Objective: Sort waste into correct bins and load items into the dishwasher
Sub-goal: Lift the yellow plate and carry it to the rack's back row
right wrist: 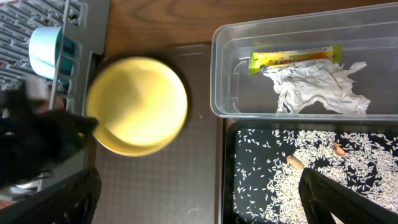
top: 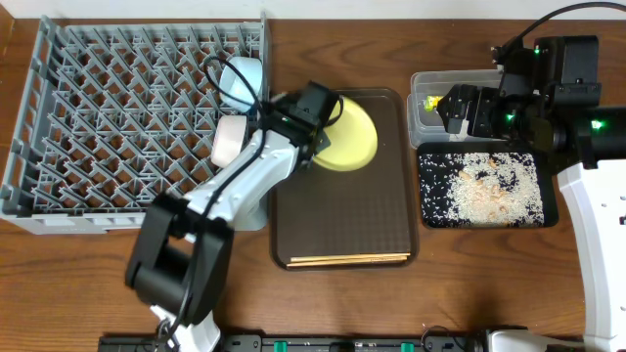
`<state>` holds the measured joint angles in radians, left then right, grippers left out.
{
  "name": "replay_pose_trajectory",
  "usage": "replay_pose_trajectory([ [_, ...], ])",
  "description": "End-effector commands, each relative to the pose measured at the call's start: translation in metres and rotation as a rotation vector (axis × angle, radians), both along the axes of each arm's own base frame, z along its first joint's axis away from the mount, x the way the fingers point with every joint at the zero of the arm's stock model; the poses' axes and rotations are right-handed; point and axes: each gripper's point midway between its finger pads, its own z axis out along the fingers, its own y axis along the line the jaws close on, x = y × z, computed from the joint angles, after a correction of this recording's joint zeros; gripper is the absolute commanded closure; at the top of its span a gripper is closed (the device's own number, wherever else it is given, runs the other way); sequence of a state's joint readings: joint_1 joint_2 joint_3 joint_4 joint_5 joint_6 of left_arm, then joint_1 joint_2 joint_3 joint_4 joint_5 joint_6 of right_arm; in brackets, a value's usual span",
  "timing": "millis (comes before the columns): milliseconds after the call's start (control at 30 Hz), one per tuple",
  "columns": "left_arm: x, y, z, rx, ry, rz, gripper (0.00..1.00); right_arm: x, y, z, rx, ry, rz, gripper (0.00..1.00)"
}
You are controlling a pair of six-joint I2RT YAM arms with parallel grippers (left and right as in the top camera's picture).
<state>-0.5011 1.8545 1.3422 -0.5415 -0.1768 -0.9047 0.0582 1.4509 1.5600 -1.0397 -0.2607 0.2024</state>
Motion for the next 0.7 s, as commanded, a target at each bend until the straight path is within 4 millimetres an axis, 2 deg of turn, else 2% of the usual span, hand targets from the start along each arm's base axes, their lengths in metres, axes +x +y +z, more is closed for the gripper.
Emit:
replay_pose_trajectory([
  [0,0.017,0.012,0.035,0.131,-0.131,-0.108,0.93,0.001,-0.005,0.000,0.004,0.004,-0.021,0.01],
  [100,0.028,0.008,0.065,0.190,-0.232,-0.238,0.93,0.001,-0.005,0.000,0.004,0.004,-0.021,0.01],
  [167,0.033,0.012,0.085,0.258,-0.292,-0.291,0.92,0.001,-0.005,0.000,0.004,0.004,-0.021,0.01],
  [467,0.031,0.067,0.184,0.689,-0.469,-0.302,0.93,0.001,-0.005,0.000,0.004,0.004,-0.021,0.01],
  [567,0.031,0.077,0.205,0.816,-0.483,-0.340,0.93,0.001,-0.005,0.000,0.004,0.004,-0.021,0.01],
  [667,0.034,0.099,0.216,0.924,-0.463,-0.294,0.93,0.001,-0.005,0.000,0.004,0.004,-0.021,0.01],
])
